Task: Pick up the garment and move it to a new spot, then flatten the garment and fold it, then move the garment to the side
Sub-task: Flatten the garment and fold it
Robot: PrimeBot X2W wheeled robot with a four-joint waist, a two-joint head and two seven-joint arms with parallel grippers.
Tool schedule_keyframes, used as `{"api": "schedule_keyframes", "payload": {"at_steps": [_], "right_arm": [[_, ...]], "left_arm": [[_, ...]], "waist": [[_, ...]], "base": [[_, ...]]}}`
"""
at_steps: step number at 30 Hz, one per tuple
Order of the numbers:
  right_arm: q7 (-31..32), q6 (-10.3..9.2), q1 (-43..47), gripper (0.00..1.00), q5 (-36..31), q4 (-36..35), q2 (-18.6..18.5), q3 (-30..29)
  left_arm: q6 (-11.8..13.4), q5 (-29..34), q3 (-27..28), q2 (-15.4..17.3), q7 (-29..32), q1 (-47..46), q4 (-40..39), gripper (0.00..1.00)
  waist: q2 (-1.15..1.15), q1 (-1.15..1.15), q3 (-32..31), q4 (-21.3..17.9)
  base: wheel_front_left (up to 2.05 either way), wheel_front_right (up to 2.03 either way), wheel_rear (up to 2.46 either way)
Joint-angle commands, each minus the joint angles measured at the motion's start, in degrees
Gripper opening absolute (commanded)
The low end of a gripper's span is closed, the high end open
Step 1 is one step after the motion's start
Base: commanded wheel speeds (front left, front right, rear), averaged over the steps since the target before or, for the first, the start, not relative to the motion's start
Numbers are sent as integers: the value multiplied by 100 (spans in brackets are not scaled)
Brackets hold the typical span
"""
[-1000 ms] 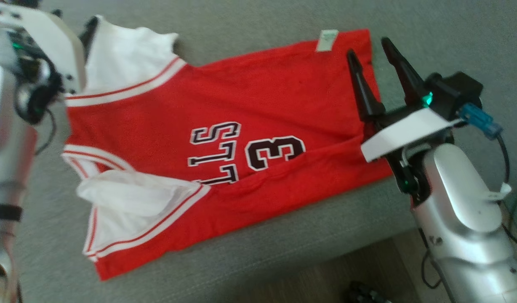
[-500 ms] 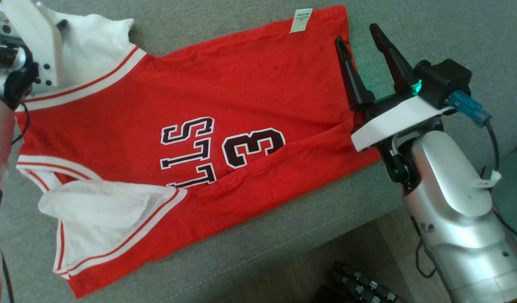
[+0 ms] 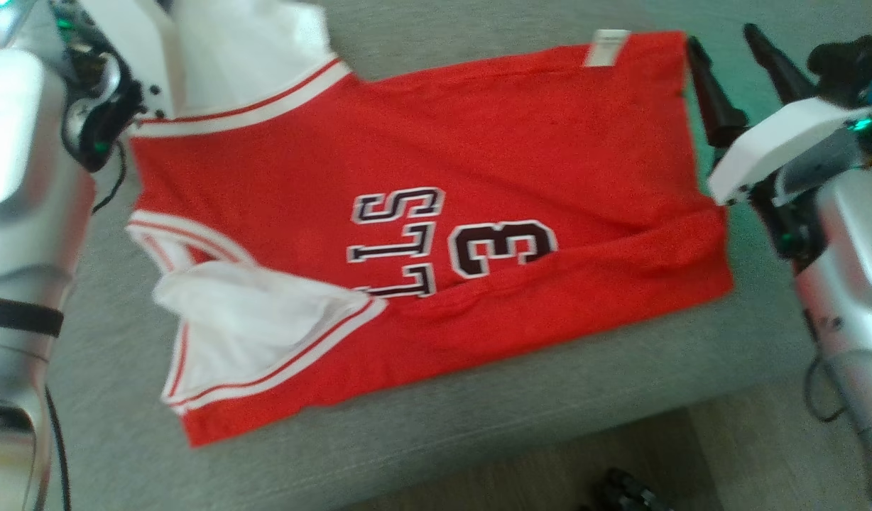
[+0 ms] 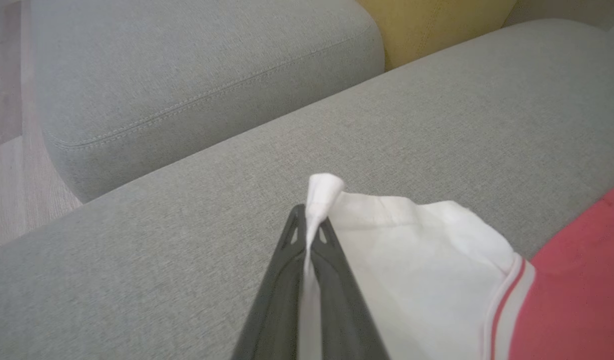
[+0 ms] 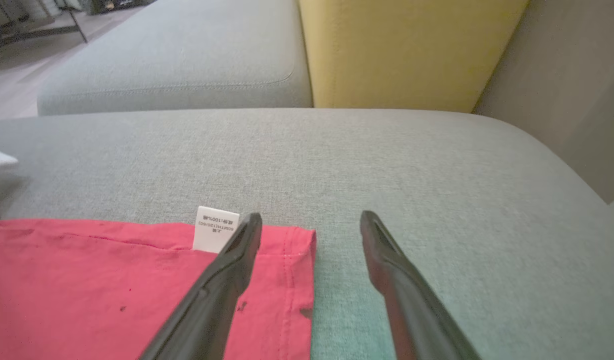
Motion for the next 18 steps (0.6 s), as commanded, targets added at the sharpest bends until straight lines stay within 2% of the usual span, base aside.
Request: {"api": "schedule_keyframes", "payload": {"at_steps": [1, 9, 18], "right_arm": [[101, 37, -163, 100, 43, -52, -138, 141], [767, 37, -653, 100, 300, 600, -894, 894], [1048, 37, -969, 100, 645, 1037, -1098, 1398]], "left_arm": [[9, -51, 172, 218, -87, -168, -275, 0], [8, -193, -12, 94, -168, 119, -959, 0], [51, -247, -64, 98, -117, 240, -1270, 0]], "waist": [[0, 0, -13, 312], [0, 0, 90, 794], [0, 0, 136, 875]], "base": [[0, 0, 0], [0, 0, 0], [0, 0, 0]]}}
